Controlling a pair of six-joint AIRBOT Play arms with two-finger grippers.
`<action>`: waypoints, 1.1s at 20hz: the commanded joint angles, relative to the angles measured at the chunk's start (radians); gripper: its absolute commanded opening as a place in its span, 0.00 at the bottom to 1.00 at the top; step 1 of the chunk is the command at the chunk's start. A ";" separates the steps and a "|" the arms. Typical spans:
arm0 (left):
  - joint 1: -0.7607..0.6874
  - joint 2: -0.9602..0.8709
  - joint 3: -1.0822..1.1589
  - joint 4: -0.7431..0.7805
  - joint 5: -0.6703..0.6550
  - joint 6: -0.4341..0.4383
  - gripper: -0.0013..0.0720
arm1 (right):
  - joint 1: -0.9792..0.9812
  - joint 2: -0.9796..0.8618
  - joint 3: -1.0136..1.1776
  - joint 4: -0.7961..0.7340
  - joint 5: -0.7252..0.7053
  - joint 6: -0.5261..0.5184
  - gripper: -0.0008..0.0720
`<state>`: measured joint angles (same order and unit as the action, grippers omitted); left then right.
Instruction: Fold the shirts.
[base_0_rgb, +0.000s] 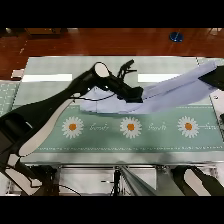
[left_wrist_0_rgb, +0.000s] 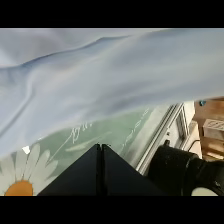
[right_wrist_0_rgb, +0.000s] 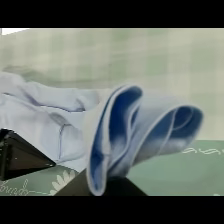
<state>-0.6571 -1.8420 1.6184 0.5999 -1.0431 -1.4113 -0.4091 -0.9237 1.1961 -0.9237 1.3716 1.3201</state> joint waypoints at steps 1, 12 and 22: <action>-0.057 -0.048 0.001 -0.011 0.107 -0.005 0.05 | 0.002 0.066 0.000 0.007 0.037 0.043 0.05; -0.162 -0.197 0.024 -0.312 0.281 0.057 0.05 | 0.001 0.186 0.000 0.020 0.110 0.115 0.05; 0.394 0.232 0.024 0.009 -0.196 0.163 0.05 | 0.002 0.089 0.000 0.016 0.041 0.116 0.05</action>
<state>-0.4343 -1.7561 1.6421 0.4900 -1.0821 -1.2655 -0.4080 -0.7921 1.1961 -0.9768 1.4532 1.4342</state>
